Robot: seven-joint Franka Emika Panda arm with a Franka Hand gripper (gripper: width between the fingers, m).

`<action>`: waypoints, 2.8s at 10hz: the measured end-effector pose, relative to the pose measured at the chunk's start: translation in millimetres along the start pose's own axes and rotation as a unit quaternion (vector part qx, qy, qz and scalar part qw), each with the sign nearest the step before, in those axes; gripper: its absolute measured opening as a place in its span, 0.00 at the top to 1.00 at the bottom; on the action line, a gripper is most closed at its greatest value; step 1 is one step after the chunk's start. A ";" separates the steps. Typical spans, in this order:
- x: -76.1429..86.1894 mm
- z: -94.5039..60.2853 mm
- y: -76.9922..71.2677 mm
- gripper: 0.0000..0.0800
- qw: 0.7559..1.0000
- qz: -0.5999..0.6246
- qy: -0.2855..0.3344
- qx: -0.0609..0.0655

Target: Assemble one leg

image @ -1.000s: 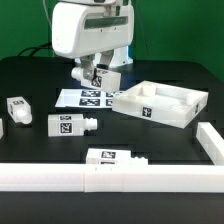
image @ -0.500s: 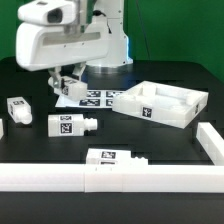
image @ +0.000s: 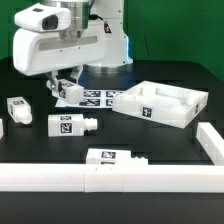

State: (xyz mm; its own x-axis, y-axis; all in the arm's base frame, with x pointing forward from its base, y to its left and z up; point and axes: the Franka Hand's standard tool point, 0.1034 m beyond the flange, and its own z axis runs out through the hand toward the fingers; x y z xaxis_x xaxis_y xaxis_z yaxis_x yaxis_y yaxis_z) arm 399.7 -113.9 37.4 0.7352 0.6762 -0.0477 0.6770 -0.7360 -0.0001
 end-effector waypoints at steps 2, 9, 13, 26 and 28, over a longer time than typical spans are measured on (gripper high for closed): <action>-16.4 20.1 -2.3 0.64 1.000 0.012 -0.007 0.009; -6.9 5.5 1.2 0.22 0.999 0.021 -0.021 0.023; 90.7 -37.7 24.6 0.19 1.000 -0.011 -0.025 0.013; 214.5 -56.0 59.2 0.19 0.994 -0.104 0.000 -0.014; 214.8 -55.8 58.8 0.19 0.994 -0.104 0.000 -0.014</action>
Offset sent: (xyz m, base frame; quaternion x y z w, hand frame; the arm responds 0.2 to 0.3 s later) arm -0.0010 0.0063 -0.0176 0.0252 0.0065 0.0290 0.9992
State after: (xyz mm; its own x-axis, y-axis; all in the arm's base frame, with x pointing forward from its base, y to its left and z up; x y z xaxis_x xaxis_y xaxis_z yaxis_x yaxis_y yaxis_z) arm 599.4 -10.1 82.9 0.5784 0.8143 -0.0495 0.8156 -0.5783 0.0172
